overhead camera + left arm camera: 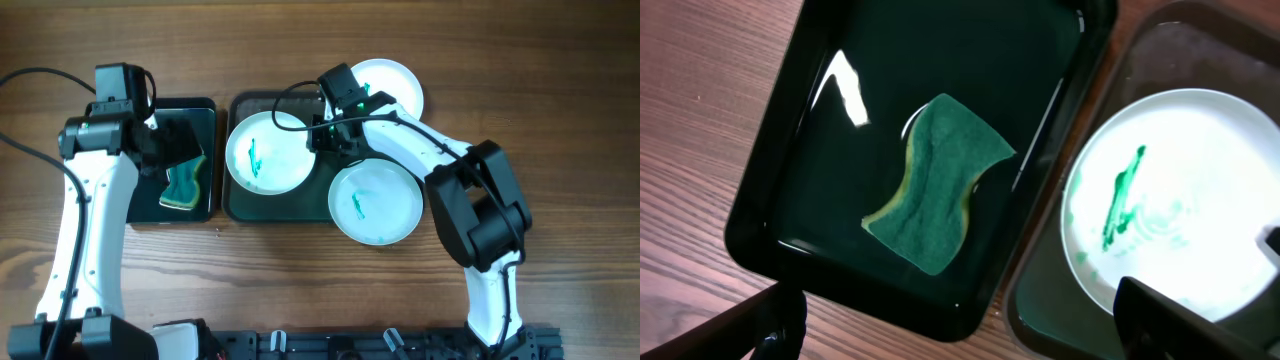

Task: Clean dirty plates on tray and stack at the side
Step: 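Reach left gripper to the sponge and right gripper to the upper-left plate, then grasp the green sponge with the left gripper and lift it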

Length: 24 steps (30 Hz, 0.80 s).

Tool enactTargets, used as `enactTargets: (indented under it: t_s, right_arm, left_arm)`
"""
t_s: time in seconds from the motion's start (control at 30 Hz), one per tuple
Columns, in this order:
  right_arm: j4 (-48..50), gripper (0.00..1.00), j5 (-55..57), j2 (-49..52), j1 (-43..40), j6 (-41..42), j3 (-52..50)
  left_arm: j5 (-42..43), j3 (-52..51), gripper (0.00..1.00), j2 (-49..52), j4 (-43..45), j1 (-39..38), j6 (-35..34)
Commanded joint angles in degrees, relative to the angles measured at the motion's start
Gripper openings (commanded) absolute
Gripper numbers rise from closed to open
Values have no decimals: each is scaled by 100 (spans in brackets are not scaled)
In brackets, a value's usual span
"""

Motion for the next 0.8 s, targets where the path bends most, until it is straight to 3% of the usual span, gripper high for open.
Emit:
enactTargets:
  t_s: [0.0, 0.07, 0.2, 0.3, 0.43, 0.5, 0.77]
  right_arm:
    - [-46, 21, 31, 214, 52, 214, 111]
    - [-107, 5, 33, 291, 66, 332, 111]
    - [-149, 4, 55, 291, 66, 356, 111]
    - [-144, 4, 57, 291, 66, 350, 111]
    - [-118, 4, 52, 291, 66, 361, 111]
    - [-94, 4, 50, 291, 66, 374, 111]
    - [-50, 4, 50, 291, 66, 374, 111]
  left_arm:
    - [-164, 79, 93, 238, 24, 39, -74]
    - [-162, 66, 91, 400, 22, 125, -74]
    - [-153, 57, 77, 680, 20, 413, 87]
    - [-133, -85, 77, 859, 26, 538, 129]
    - [1064, -420, 76, 1366, 544, 544, 1517]
    - [1303, -446, 78, 1644, 741, 516, 1753]
    - [732, -448, 75, 2319, 1049, 463, 1703]
